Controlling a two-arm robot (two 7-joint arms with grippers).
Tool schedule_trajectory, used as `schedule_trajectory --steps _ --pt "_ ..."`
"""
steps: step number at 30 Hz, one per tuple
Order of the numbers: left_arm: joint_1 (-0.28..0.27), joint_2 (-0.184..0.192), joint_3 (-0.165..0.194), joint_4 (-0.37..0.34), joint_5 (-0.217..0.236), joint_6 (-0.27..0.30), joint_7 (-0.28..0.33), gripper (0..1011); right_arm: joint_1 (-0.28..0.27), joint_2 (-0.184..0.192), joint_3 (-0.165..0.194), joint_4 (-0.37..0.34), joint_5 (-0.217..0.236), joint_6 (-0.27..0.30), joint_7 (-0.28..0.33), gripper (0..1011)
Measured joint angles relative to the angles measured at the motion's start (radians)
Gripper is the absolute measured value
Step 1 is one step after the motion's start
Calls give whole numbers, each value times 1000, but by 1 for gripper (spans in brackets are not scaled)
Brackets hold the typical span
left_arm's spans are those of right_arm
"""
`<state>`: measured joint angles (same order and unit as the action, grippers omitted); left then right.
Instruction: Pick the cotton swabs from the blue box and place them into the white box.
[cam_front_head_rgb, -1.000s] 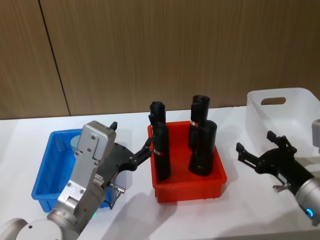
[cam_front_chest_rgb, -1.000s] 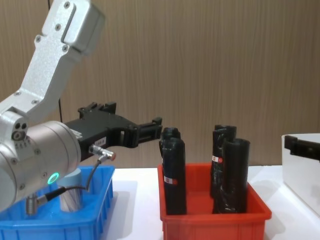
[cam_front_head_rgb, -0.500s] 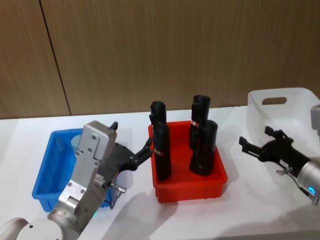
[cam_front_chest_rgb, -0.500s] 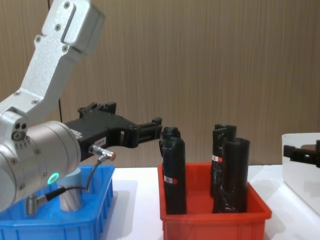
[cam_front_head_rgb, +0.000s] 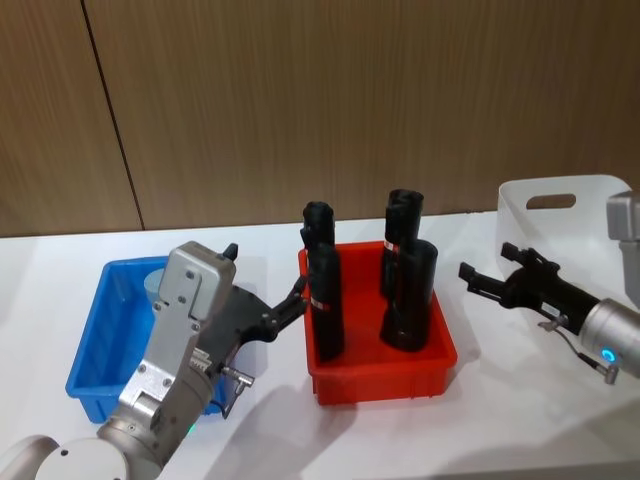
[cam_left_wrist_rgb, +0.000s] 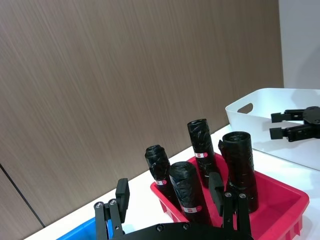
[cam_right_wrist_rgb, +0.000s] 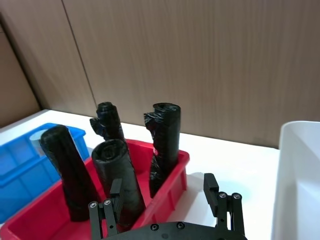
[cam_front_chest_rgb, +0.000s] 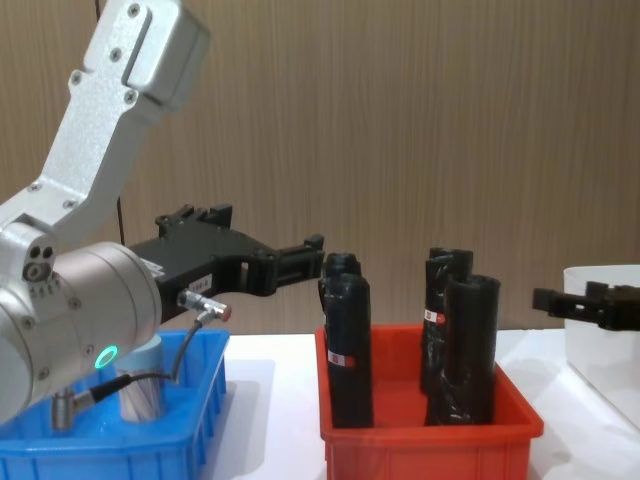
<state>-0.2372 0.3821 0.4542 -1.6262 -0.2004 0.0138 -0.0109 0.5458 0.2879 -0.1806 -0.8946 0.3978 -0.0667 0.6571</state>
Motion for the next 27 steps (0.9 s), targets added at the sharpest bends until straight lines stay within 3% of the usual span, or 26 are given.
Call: schedule_trajectory --steps 11,27 --pt "0 0 0 0 0 0 0 1004 104 -30 -24 170 14 -58 128 1001" --pt "0 0 0 0 0 0 0 1004 185 -63 -60 313 32 -110 260 1002"
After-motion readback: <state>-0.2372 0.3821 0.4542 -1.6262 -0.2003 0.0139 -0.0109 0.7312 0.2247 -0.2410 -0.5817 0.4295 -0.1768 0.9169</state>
